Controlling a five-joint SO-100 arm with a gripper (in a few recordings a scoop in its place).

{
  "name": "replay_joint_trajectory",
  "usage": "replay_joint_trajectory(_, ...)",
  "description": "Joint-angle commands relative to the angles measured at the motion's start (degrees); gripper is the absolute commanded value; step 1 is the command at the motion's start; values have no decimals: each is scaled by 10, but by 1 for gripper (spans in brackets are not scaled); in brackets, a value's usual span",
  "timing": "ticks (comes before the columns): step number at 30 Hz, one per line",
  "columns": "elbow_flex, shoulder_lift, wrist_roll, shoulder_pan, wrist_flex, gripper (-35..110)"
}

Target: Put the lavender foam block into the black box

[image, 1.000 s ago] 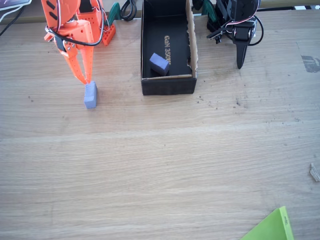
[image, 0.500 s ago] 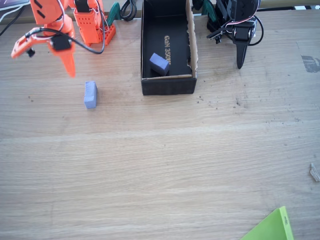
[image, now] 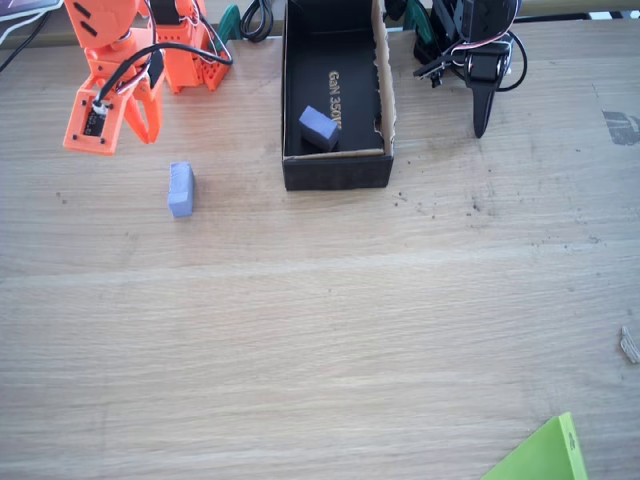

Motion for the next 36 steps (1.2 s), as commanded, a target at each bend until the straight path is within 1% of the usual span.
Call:
replay_joint_trajectory(1,-18,18,38,-19,32,0)
replay_joint_trajectory(4,2,26,56,-34,20,0)
replay_joint_trajectory(11,16,28,54,-27,-11,0)
replay_joint_trajectory(15,17,22,19,-21,-41,0)
replay_joint_trajectory(21,17,25,0,-18,-37,0)
replay_joint_trajectory(27,25,32,-47,-8,-41,0)
replay_joint_trajectory(34,39,49,-8,-2,-19,0)
replay_joint_trajectory(36,54,57,-12,1,-17,0)
